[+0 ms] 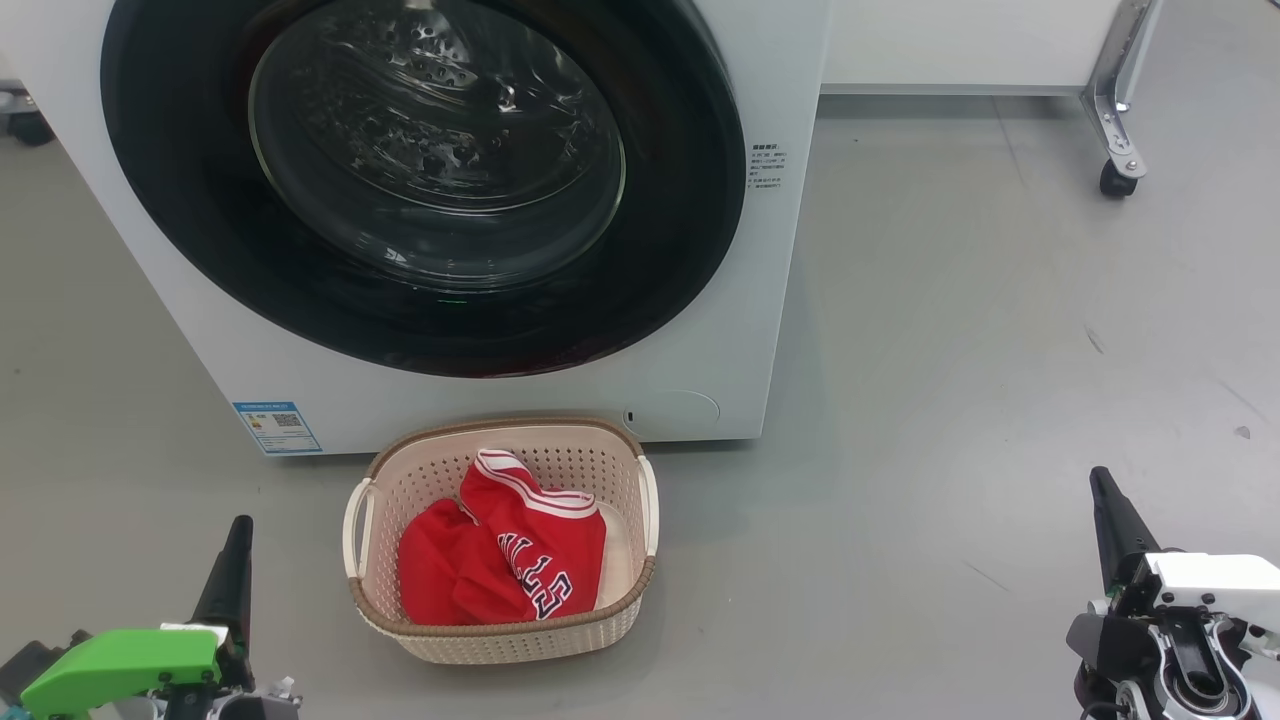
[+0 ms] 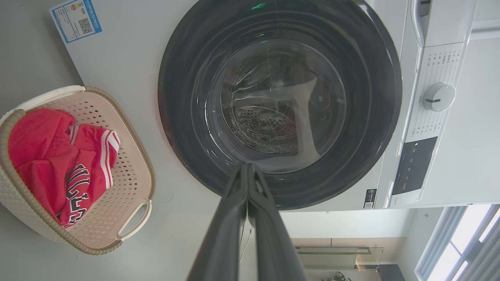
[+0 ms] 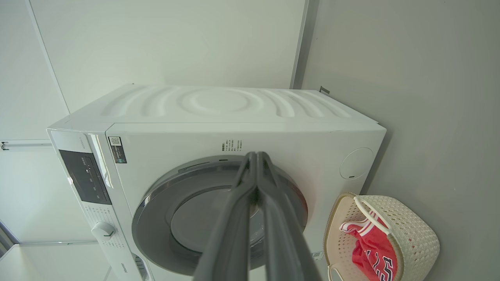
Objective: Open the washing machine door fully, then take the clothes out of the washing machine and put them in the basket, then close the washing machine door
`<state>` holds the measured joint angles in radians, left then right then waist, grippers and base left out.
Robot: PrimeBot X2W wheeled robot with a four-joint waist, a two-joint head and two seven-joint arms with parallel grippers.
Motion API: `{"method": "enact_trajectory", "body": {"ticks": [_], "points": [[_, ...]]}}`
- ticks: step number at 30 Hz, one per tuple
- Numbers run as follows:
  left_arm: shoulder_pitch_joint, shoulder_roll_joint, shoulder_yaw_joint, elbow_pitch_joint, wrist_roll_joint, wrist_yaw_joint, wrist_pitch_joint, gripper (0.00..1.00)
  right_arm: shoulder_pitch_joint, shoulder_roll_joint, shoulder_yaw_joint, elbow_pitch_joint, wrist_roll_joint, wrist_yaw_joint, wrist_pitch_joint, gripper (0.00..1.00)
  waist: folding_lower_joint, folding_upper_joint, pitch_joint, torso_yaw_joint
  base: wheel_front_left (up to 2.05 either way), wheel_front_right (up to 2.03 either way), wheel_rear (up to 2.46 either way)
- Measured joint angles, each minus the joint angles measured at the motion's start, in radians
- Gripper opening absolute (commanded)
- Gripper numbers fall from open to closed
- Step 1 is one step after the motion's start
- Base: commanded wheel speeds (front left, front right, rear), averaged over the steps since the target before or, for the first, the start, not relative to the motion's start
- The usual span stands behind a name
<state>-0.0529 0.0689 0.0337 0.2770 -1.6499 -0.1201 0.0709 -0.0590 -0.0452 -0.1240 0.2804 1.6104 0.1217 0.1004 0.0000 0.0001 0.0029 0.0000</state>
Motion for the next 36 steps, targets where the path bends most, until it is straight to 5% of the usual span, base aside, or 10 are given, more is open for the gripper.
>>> {"method": "enact_trajectory", "body": {"ticks": [36], "points": [[0.0,-0.001,0.002,-0.001,0.0,0.0,0.001,0.0,0.0,0.0,-0.001,0.0,0.0,0.0,0.0,0.0,0.0,0.0,0.0,0.0,0.0,0.0,0.0]]}}
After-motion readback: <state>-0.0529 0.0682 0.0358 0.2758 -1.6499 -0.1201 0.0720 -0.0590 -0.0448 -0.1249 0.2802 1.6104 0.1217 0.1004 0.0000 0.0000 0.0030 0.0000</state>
